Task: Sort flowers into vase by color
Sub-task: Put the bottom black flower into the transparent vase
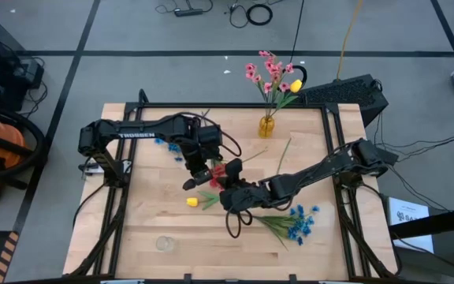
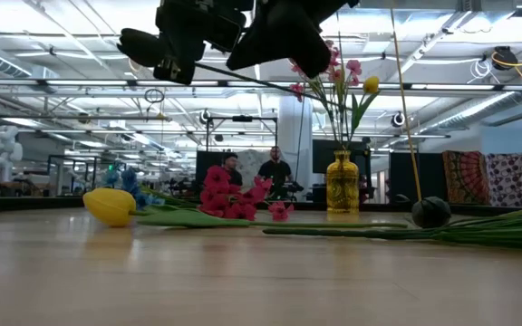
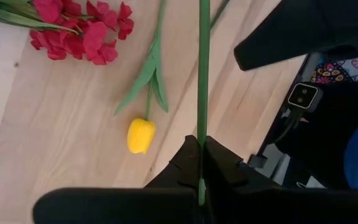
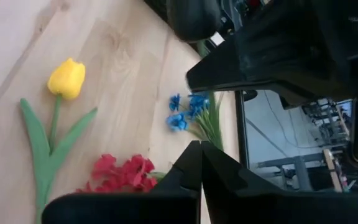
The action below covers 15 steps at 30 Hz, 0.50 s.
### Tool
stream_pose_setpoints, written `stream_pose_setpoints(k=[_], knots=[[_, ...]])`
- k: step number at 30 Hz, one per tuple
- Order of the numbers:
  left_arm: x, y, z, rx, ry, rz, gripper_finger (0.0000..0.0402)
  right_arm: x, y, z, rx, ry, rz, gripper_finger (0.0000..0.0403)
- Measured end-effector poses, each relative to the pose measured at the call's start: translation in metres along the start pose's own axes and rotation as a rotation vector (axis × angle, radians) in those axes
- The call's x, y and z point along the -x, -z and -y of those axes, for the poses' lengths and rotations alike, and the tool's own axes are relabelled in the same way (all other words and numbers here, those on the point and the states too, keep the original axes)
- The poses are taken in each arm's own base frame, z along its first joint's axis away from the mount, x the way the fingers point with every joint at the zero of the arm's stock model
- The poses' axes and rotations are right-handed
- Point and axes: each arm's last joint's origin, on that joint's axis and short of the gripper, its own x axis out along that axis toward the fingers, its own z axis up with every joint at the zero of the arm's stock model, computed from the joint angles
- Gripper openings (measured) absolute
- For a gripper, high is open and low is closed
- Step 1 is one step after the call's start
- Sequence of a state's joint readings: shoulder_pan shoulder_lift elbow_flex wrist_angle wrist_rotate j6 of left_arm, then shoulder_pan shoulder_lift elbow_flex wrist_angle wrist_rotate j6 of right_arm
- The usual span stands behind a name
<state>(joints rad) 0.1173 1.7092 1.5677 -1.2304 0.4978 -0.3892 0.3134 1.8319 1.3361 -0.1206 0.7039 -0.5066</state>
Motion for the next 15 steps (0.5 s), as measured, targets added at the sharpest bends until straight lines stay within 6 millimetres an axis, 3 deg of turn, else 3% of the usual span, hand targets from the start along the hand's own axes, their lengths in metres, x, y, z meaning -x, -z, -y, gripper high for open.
stream_pose_setpoints(k=[6, 15], knots=[[-0.0010, 0.0007, 0.0019, 0.013, 0.001, -0.002, 0.0012, 0.0002, -0.0039, 0.0021, -0.091, 0.014, 0.035, 0.0013], [-0.0010, 0.0008, 0.0018, 0.019, 0.001, -0.003, 0.0013, 0.0001, -0.0033, 0.0019, -0.139, 0.013, 0.030, 0.0118]])
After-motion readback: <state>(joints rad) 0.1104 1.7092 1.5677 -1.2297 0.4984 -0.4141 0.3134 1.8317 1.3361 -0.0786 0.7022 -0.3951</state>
